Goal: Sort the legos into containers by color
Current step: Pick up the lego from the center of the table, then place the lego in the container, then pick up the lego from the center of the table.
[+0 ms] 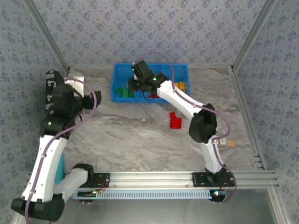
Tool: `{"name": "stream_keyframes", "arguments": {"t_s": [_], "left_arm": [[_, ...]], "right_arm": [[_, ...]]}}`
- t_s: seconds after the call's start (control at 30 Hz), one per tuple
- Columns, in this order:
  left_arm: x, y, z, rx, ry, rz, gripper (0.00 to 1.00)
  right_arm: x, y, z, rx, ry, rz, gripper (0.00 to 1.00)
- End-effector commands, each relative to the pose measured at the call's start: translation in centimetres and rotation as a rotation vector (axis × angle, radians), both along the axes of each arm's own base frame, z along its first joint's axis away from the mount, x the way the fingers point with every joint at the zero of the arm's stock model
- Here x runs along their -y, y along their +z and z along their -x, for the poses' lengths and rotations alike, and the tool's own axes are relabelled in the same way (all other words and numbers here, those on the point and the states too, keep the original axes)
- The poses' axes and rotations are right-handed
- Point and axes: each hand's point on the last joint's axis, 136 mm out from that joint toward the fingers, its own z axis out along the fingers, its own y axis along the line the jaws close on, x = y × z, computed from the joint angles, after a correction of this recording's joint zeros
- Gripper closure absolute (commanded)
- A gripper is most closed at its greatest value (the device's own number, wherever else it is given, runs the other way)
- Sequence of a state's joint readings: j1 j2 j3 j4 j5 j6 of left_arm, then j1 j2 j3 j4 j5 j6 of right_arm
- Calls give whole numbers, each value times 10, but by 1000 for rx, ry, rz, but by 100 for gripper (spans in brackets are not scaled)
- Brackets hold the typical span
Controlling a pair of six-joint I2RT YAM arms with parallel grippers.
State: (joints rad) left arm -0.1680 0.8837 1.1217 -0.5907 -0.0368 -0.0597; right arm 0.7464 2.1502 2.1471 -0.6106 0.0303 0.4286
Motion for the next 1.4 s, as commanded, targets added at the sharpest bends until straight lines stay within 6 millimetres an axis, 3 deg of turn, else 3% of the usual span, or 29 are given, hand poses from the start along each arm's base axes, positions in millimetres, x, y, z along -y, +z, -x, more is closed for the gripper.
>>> {"name": "stream_keyframes", "arguments": {"t_s": [0.0,0.13,0.27,0.43,0.53,0.77,0.83,0.93,1.2,1.37], "left_arm": [[2,-6,15,3,-48,-41,15],[-1,-10,26,22,-50,-58,14],[1,-8,26,43,-61,-55,13],[4,-4,25,58,-74,-47,13],[5,-4,24,60,-79,-46,13],[10,-2,19,64,-97,-41,13],[12,-2,17,58,-104,-38,13],[14,-4,14,50,-111,-36,13],[34,-19,17,35,-202,-45,13],[50,-33,17,9,-275,-76,12]], "right_arm": [[-20,-42,-20,56,101,125,81],[-51,-49,-51,197,144,136,81],[-55,-60,-78,245,104,160,78],[-54,-72,-86,232,122,131,53],[-56,-54,-80,255,158,110,40],[-43,23,-45,366,256,156,32],[-31,39,-28,361,279,176,31],[3,43,-6,296,242,222,31],[118,-15,71,30,58,329,30],[181,-64,109,-110,-63,365,29]]}}
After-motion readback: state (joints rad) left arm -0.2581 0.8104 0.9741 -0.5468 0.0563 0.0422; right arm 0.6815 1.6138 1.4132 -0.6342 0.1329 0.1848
